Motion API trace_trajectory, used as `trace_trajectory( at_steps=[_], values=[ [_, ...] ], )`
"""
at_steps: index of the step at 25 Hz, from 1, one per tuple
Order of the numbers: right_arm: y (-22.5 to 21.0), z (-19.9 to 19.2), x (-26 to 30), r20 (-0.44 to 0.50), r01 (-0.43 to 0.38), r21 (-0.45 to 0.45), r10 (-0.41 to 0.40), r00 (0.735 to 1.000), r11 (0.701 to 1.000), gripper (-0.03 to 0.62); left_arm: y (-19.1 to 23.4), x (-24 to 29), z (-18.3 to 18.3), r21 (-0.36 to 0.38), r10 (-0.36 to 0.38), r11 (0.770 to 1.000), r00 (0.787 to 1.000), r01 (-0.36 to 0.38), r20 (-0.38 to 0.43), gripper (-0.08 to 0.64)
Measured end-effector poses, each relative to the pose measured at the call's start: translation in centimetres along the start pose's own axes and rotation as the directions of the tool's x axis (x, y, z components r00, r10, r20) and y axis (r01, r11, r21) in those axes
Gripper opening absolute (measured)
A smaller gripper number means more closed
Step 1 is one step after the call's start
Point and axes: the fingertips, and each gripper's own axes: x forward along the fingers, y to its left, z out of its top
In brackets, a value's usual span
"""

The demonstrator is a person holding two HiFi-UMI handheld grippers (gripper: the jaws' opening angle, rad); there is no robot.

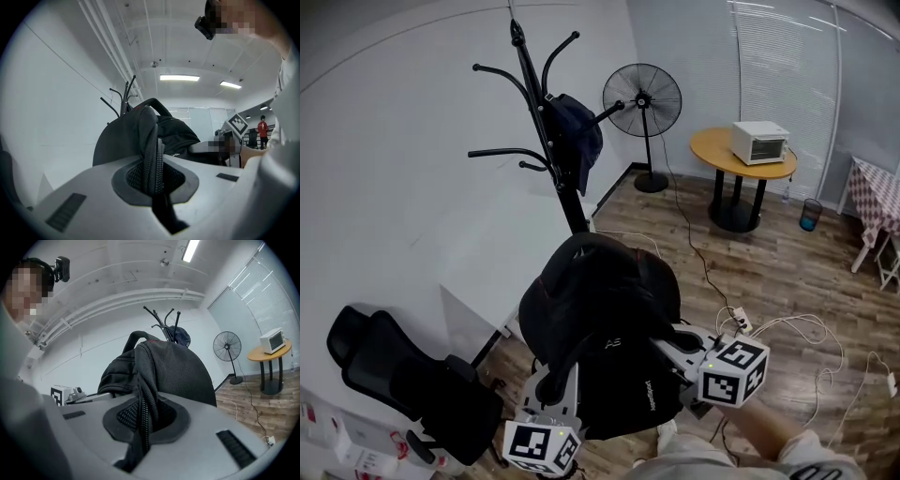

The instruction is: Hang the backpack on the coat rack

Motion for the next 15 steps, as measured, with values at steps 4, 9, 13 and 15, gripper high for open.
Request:
trace_trajectory(
  at_steps=[4,9,13,15],
  values=[
    [-2.7,1.3,2.2,-0.006,-0.028,-0.002,0.028,1.000,1.000,0.029,1.3,3.2,0.0,-0.007,0.037,0.999,0.999,-0.037,-0.001,0.023],
    [-5.9,3.0,4.6,-0.010,-0.071,-0.017,0.071,0.997,0.997,0.029,2.8,6.8,0.2,-0.001,0.085,0.996,0.996,-0.085,0.011,0.023],
    [-8.1,4.1,6.5,-0.014,-0.093,-0.024,0.093,0.996,0.995,0.029,3.9,9.3,0.3,0.004,0.116,0.993,0.993,-0.116,0.018,0.023],
    [-9.0,4.5,7.5,-0.019,-0.098,-0.027,0.098,0.995,0.995,0.029,4.6,10.4,0.3,-0.003,0.128,0.992,0.992,-0.128,0.015,0.023]
  ],
)
